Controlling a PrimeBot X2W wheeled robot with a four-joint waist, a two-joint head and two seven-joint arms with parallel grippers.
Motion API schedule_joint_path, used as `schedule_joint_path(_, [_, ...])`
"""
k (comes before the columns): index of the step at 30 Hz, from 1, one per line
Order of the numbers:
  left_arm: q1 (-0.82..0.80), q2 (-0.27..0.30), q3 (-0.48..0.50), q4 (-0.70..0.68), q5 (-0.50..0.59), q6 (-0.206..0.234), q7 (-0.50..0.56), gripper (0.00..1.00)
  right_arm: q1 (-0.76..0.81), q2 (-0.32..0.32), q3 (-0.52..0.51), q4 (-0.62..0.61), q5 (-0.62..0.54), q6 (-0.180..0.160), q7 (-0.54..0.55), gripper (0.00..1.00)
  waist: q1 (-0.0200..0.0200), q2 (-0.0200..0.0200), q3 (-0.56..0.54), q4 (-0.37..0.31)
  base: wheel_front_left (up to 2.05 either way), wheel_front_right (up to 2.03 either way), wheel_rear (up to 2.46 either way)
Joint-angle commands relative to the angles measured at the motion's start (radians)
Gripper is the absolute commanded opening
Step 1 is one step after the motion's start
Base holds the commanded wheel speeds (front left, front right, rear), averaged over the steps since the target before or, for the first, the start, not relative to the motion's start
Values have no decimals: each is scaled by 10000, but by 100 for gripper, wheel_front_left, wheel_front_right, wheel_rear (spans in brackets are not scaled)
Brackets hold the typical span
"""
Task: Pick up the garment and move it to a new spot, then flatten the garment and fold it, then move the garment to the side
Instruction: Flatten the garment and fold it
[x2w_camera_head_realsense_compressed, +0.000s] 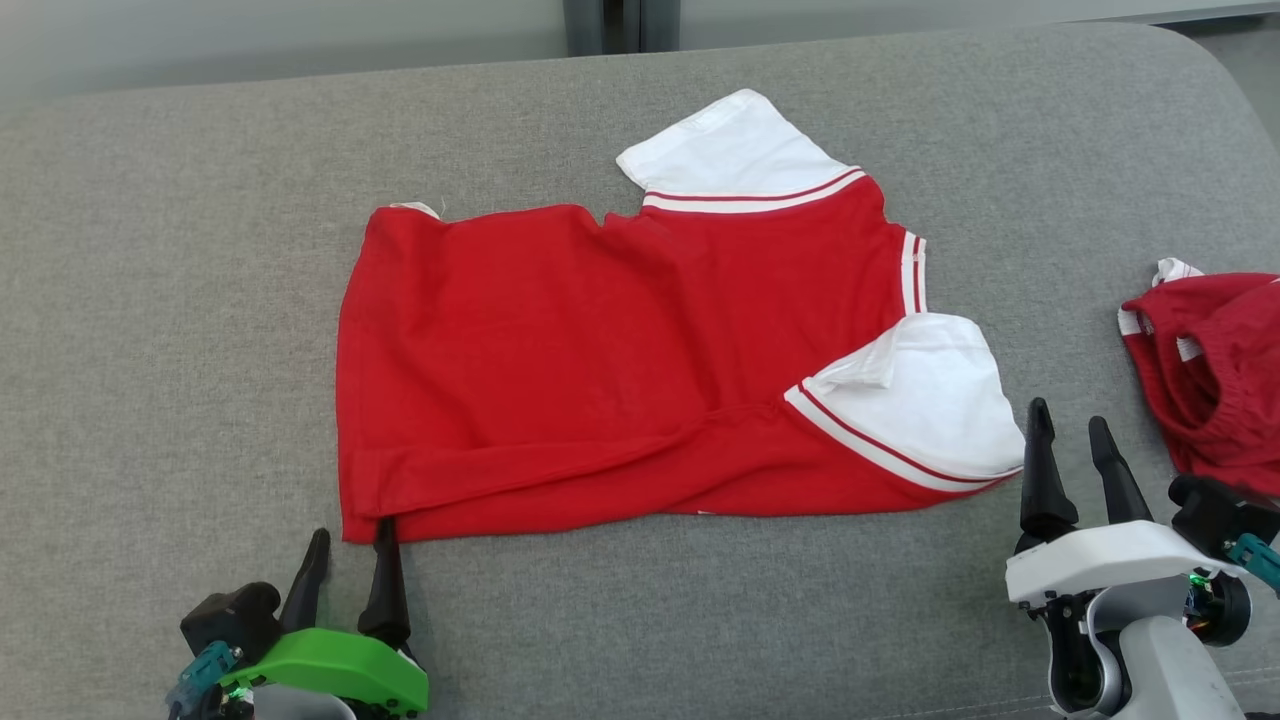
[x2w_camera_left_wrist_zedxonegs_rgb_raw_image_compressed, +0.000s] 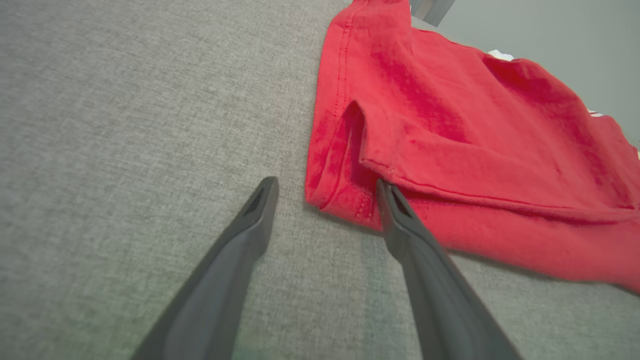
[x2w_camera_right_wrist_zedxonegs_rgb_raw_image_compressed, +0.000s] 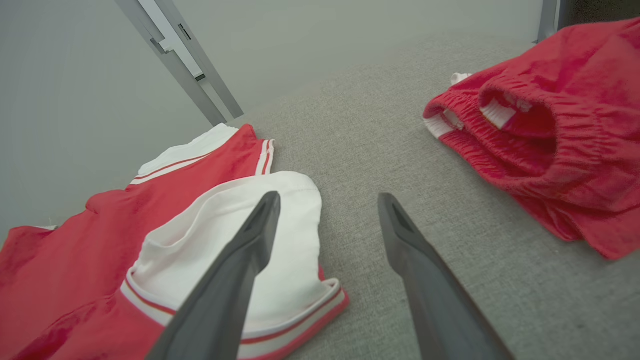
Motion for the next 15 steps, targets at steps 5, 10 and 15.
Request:
schedule_joint_path(5, [-262,56,-101,142,-18,-59,18,100,47,-26,180,47,-27,-12,-24,100,0,-1,79,-58,0,0,0])
schedule_joint_path(10, [-520,41,-333,677,-333,-105,35,100,-130,-26,331,-27,-73,-12,-24,100,0,-1,224,-208,0,0,0])
schedule_joint_path(15, [-762,19,-606,1040,-868,-136,60,100,-235,-25,372,-32,-10,-12,-24,100,0,-1,319,-330,0,0,0])
